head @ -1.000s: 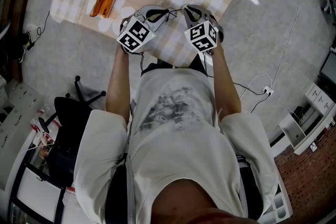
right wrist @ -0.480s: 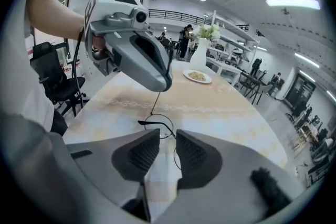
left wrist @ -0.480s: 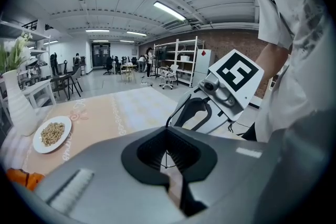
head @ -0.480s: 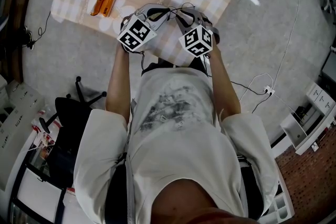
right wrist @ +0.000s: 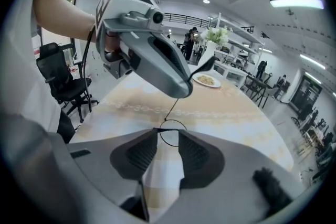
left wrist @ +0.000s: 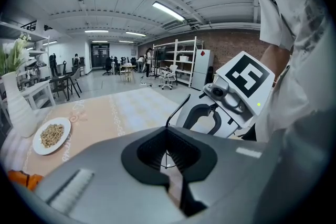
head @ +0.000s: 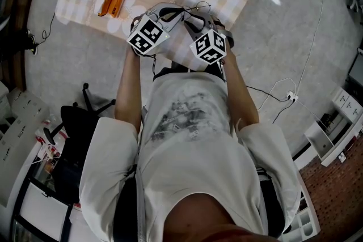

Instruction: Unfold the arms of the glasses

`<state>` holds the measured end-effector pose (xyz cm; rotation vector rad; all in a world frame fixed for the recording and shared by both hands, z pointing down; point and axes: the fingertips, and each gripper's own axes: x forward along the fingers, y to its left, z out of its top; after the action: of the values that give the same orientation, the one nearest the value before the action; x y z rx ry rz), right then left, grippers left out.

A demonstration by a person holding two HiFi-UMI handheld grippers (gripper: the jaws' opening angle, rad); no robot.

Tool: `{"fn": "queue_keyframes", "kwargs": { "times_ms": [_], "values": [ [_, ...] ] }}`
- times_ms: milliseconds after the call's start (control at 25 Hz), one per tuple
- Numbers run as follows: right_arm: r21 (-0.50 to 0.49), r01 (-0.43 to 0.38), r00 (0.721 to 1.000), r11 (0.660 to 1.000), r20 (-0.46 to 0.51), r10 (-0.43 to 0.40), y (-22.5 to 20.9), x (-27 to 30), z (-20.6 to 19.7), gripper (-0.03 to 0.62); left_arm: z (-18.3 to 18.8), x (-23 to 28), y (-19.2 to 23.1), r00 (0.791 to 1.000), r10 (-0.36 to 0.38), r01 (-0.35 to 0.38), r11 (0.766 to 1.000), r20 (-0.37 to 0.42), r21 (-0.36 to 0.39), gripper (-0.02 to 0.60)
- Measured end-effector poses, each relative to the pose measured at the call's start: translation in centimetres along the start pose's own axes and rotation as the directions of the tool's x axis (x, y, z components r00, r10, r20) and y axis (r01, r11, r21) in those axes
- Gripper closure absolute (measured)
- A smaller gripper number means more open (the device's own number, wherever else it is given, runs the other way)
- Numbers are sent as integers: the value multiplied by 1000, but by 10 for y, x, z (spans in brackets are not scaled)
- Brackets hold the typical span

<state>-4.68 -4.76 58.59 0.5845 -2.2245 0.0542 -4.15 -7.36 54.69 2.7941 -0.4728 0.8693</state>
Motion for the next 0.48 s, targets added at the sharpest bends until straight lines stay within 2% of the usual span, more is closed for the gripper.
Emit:
{"fn": "queue_keyframes", "kwargs": {
  "times_ms": [480],
  "values": [
    [-65,-10,1000,998,-26,8,13,12,3,461,6,-3,-1,1000,-10,10,1000,17,12,575]
  ]
}}
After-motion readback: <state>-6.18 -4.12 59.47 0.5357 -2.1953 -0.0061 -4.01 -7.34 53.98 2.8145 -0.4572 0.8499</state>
